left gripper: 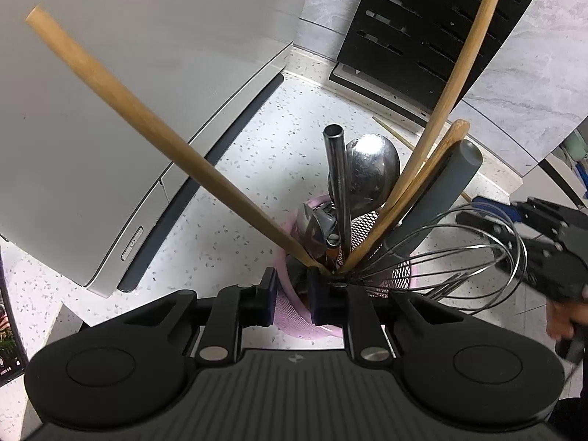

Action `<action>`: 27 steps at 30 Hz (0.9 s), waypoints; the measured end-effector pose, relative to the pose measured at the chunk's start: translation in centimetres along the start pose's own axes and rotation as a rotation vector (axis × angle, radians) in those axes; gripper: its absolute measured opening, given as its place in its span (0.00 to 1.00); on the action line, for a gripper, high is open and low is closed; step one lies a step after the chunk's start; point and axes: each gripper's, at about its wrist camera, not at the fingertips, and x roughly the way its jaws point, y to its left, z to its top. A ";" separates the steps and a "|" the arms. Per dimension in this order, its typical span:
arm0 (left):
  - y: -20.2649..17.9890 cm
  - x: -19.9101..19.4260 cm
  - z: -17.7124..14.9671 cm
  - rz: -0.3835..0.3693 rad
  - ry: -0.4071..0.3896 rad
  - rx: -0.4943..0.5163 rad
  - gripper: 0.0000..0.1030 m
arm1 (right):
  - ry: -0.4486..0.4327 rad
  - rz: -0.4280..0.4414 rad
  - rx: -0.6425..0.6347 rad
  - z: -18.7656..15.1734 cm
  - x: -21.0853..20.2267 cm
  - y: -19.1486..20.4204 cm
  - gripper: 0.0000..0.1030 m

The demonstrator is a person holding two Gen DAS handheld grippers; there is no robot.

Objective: Organize utensils
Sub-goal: 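Open the right gripper and move it to the gold spoon, then grasp the gold spoon by its stem with the right gripper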

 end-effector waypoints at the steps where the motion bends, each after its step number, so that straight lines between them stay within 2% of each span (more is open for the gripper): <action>1: -0.1 0.0 0.0 0.003 0.000 0.002 0.18 | 0.007 -0.020 0.007 -0.1 0.6 -0.7 0.30; 5: 0.0 -0.1 0.0 -0.006 0.001 0.001 0.18 | 0.033 -0.068 0.034 -1.2 3.1 -3.2 0.30; 9: 0.1 -0.1 0.0 -0.009 0.003 -0.001 0.19 | 0.016 -0.021 0.050 -1.7 4.8 -4.3 0.30; 12: -0.1 0.1 0.1 0.005 0.005 0.000 0.20 | -0.020 0.035 0.029 -1.6 5.4 -3.8 0.30; 16: -0.5 0.2 0.0 0.023 0.007 0.002 0.20 | -0.055 0.063 -0.017 -0.9 6.4 -2.2 0.30; 24: -0.6 0.2 0.1 0.027 0.008 -0.002 0.20 | -0.025 0.042 -0.027 0.3 9.7 -1.3 0.30; 26: -0.6 0.2 0.1 0.025 0.008 -0.002 0.20 | -0.014 0.044 -0.017 0.5 9.8 -1.5 0.26; 27: -0.6 0.2 0.1 0.023 0.009 -0.002 0.20 | -0.005 0.036 -0.018 0.6 9.8 -1.5 0.19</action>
